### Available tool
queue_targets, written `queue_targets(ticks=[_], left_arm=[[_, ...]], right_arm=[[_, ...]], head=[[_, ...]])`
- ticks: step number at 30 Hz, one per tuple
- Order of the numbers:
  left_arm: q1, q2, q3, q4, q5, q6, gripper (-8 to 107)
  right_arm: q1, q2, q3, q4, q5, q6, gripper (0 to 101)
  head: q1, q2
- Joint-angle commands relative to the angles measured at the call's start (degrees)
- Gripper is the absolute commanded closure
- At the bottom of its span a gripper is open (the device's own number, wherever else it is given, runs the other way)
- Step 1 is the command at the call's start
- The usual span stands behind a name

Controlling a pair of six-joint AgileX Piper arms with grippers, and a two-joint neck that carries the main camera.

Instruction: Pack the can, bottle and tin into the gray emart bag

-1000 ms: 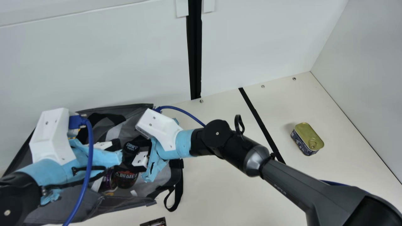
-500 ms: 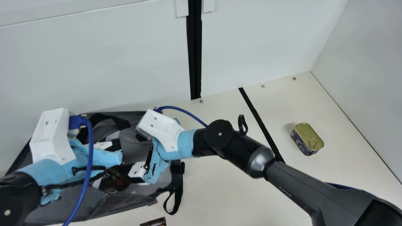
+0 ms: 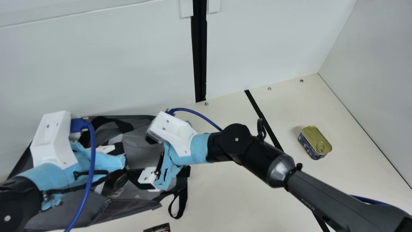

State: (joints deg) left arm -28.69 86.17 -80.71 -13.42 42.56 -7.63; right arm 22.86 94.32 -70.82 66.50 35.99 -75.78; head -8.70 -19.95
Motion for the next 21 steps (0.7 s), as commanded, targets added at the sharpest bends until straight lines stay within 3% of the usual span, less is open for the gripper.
queue_targets(ticks=[1, 21], left_arm=[[0.0, 0.0, 0.0, 0.0, 0.0, 0.0, 89], [0.0, 0.0, 0.0, 0.0, 0.0, 0.0, 89]], right_arm=[[-0.3, -0.6, 0.4, -0.2, 0.2, 0.1, 10], [-3.2, -8.6, 4.7, -5.2, 1.4, 4.0, 10]], head=[[-1.3, 0.0], [-1.3, 0.0]])
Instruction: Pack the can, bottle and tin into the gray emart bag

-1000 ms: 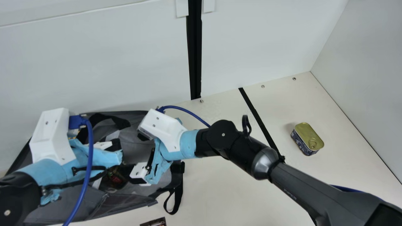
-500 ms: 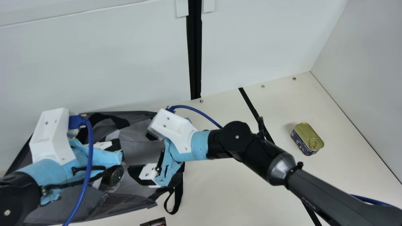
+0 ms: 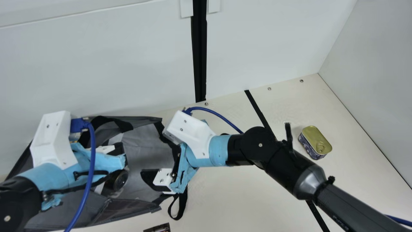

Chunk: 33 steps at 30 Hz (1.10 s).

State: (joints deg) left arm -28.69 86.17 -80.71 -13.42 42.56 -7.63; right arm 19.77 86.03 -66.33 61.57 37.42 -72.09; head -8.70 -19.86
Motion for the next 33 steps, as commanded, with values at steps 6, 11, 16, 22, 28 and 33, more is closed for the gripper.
queue_targets(ticks=[6, 11, 16, 22, 28, 33], left_arm=[[0.0, 0.0, 0.0, 0.0, 0.0, 0.0, 89], [0.0, 0.0, 0.0, 0.0, 0.0, 0.0, 89], [0.0, 0.0, 0.0, 0.0, 0.0, 0.0, 89], [0.0, 0.0, 0.0, 0.0, 0.0, 0.0, 89], [0.0, 0.0, 0.0, 0.0, 0.0, 0.0, 89], [0.0, 0.0, 0.0, 0.0, 0.0, 0.0, 89]], right_arm=[[-1.0, -3.0, 1.5, -2.3, 0.2, 2.0, 10], [-2.0, -5.3, 2.4, -4.1, 0.4, 3.6, 10], [-3.0, -7.6, 3.1, -6.0, 0.7, 5.4, 10], [-4.4, -10.3, 3.8, -8.4, 1.0, 7.6, 10], [-6.0, -12.8, 4.5, -10.8, 1.5, 9.6, 10], [-7.8, -15.0, 4.9, -12.6, 2.2, 11.2, 10]], head=[[-1.3, -0.1], [-1.3, -0.1], [-1.3, -0.1], [-1.3, -0.1], [-1.3, -0.1], [-1.3, -0.1]])
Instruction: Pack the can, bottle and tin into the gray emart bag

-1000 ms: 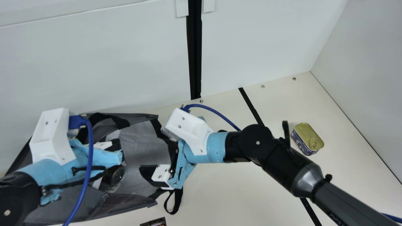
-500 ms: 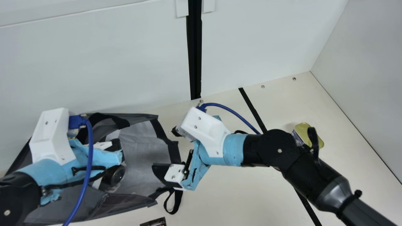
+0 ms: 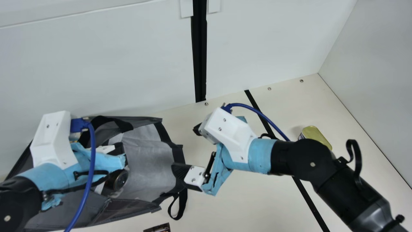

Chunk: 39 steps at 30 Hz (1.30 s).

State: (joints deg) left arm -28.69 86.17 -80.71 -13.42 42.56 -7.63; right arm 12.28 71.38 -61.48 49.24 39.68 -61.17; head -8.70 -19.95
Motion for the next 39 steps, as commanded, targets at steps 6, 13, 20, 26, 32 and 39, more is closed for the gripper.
queue_targets(ticks=[6, 13, 20, 26, 32, 39], left_arm=[[0.0, 0.0, 0.0, 0.0, 0.0, 0.0, 89], [0.0, 0.0, 0.0, 0.0, 0.0, 0.0, 89], [0.0, 0.0, 0.0, 0.0, 0.0, 0.0, 89], [0.0, 0.0, 0.0, 0.0, 0.0, 0.0, 89], [0.0, 0.0, 0.0, 0.0, 0.0, 0.0, 89], [0.0, 0.0, 0.0, 0.0, 0.0, 0.0, 89]], right_arm=[[-2.6, -2.9, 0.7, -2.2, 0.9, 1.9, 10], [-5.4, -5.8, 1.2, -3.7, 2.3, 3.2, 10], [-8.6, -8.3, 1.7, -4.5, 3.8, 3.9, 10], [-11.8, -10.4, 2.0, -5.1, 5.2, 4.1, 10], [-15.5, -12.1, 2.0, -5.6, 6.4, 4.0, 10], [-20.1, -13.4, 1.5, -6.7, 7.5, 4.0, 10]], head=[[-1.3, 0.0], [-1.3, 0.0], [-1.3, 0.0], [-1.3, 0.0], [-1.3, 0.0], [-1.3, 0.0]])
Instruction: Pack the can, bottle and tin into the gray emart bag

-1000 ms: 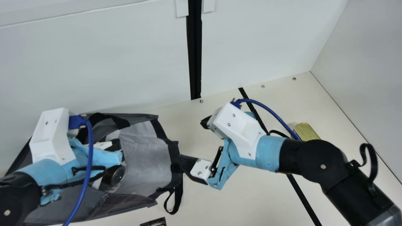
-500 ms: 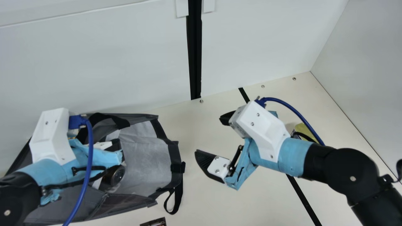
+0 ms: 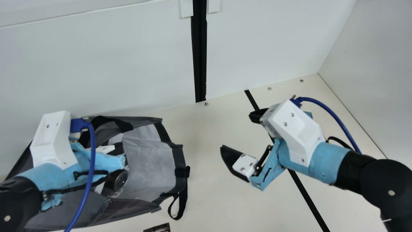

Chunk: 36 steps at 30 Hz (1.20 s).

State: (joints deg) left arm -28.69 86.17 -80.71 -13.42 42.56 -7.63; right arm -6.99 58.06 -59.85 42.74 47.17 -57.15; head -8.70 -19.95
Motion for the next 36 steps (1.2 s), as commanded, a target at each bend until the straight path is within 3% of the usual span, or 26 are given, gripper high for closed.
queue_targets(ticks=[1, 11, 23, 29, 36], left_arm=[[0.0, 0.0, 0.0, 0.0, 0.0, 0.0, 89], [0.0, 0.0, 0.0, 0.0, 0.0, 0.0, 89], [0.0, 0.0, 0.0, 0.0, 0.0, 0.0, 89], [0.0, 0.0, 0.0, 0.0, 0.0, 0.0, 89], [0.0, 0.0, 0.0, 0.0, 0.0, 0.0, 89]], right_arm=[[-1.4, -0.2, -0.2, -0.4, 0.1, 0.0, 10], [-5.9, -1.2, -1.1, -5.6, -1.1, 3.0, 10], [-8.1, -1.6, -2.1, -20.6, -4.8, 16.3, 10], [-8.5, -1.5, -4.1, -29.4, -3.6, 25.0, 10], [-7.2, -1.3, -7.2, -39.3, 0.7, 34.8, 10]], head=[[-1.3, 0.0], [-1.3, 0.0], [-1.3, 0.0], [-1.3, 0.0], [-1.3, 0.0]])
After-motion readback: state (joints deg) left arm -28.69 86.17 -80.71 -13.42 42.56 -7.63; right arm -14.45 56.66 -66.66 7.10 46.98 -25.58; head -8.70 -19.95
